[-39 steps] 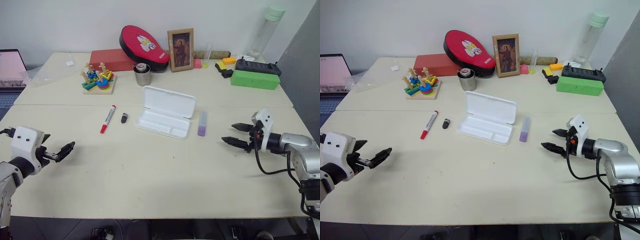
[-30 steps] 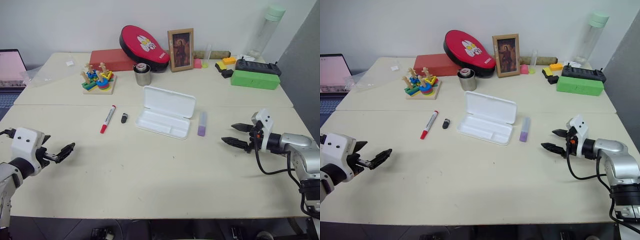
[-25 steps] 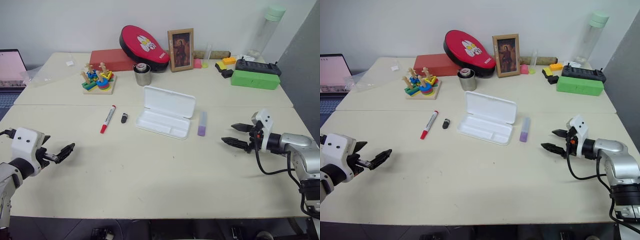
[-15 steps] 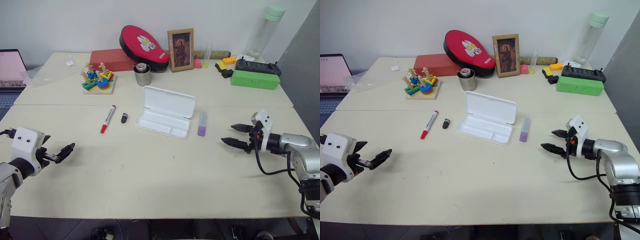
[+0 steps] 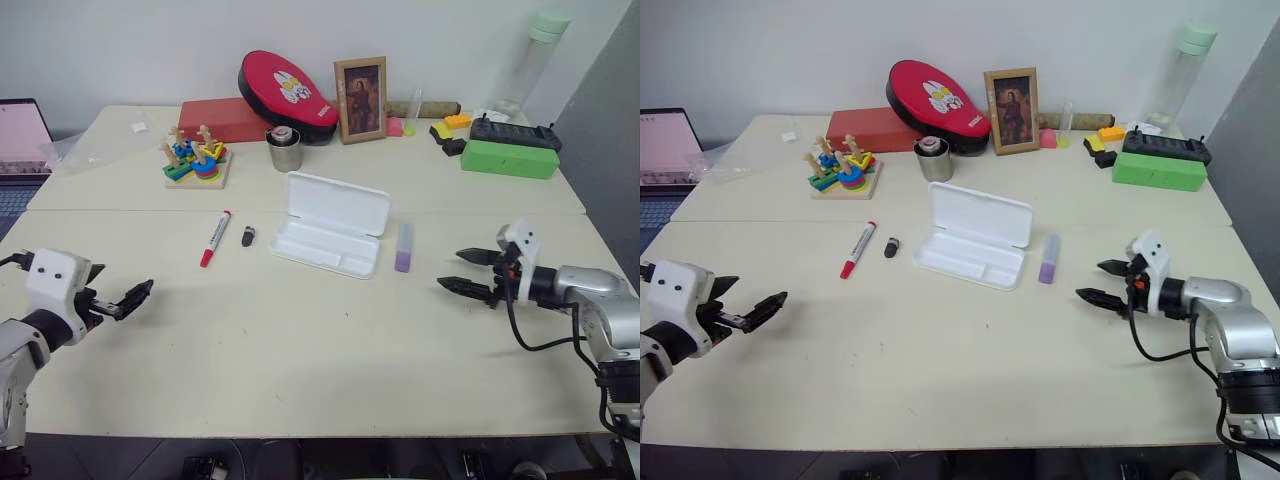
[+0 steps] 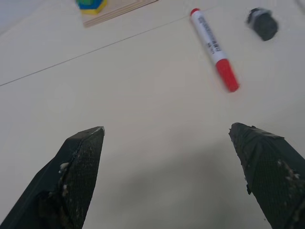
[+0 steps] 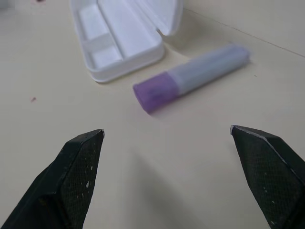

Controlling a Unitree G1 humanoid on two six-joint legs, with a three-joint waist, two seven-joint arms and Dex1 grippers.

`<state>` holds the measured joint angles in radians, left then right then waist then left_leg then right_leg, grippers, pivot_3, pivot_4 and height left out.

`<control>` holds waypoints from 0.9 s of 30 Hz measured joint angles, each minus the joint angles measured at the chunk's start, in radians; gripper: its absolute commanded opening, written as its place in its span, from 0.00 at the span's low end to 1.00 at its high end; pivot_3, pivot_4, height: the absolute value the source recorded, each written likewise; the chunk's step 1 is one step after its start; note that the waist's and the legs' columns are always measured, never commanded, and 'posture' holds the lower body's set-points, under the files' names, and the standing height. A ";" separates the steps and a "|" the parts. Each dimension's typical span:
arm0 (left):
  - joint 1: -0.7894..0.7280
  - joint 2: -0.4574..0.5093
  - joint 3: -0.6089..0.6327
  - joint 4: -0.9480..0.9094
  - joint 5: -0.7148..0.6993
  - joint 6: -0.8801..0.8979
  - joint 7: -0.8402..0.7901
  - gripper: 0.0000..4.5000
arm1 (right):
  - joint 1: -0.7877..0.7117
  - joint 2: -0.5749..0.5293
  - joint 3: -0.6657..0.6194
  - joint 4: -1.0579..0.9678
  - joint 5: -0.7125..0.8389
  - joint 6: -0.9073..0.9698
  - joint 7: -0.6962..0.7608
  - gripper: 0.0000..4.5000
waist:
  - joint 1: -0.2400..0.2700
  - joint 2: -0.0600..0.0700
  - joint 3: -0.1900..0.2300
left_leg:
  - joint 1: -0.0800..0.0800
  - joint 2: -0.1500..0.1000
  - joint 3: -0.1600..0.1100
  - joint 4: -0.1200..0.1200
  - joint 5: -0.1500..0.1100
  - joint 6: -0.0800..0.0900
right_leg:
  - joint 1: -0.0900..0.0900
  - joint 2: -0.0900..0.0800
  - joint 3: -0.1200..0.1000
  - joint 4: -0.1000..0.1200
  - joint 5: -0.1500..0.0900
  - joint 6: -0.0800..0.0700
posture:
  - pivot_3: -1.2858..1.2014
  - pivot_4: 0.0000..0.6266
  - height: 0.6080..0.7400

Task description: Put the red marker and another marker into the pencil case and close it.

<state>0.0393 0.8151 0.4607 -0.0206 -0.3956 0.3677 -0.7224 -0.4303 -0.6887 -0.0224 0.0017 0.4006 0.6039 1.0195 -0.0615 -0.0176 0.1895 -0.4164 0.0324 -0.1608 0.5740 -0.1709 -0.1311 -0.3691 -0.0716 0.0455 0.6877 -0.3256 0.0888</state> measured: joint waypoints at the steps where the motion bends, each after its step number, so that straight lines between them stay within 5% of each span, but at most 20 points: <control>1: -0.008 -0.009 -0.019 -0.022 -0.011 0.001 -0.020 1.00 | -0.027 0.016 0.028 -0.035 0.008 0.026 -0.001 0.99 | 0.000 0.000 0.000 | 0.000 0.000 0.000 0.000 0.000 0.000 | 0.000 0.000 0.000 0.000 0.000 0.000 | 0.52 0.24 1.00; 12: -0.206 -0.047 -0.268 -0.175 -0.080 0.048 -0.181 1.00 | -0.221 0.204 0.313 -0.061 -0.111 0.091 -0.095 0.99 | 0.008 0.000 0.000 | -0.001 0.000 -0.001 0.000 0.000 0.000 | 0.000 0.000 -0.001 -0.001 0.000 0.000 | 0.52 0.24 1.00; 19: -0.291 -0.104 -0.360 -0.228 -0.091 0.090 -0.182 1.00 | -0.251 0.225 0.416 0.011 -0.190 0.112 -0.104 0.99 | 0.000 0.000 0.000 | 0.000 0.000 -0.001 0.001 0.000 0.000 | 0.000 0.000 -0.001 0.000 0.000 0.000 | 0.52 0.24 1.00; 27: -0.314 -0.115 -0.376 -0.248 -0.099 0.120 -0.182 1.00 | -0.301 0.281 0.470 0.117 -0.281 0.085 -0.133 0.61 | -0.002 0.000 0.000 | 0.000 0.000 -0.001 0.001 0.000 0.000 | 0.000 0.000 -0.001 0.001 0.000 0.000 | 0.52 0.24 1.00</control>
<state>-0.2745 0.6997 0.0843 -0.2690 -0.4945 0.4873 -0.9040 -0.7308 -0.4079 0.4480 0.1188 0.1197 0.6894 0.8869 -0.0639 -0.0179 0.1893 -0.4167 0.0323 -0.1616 0.5752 -0.1708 -0.1311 -0.3690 -0.0715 0.0445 0.6886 -0.3256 0.0888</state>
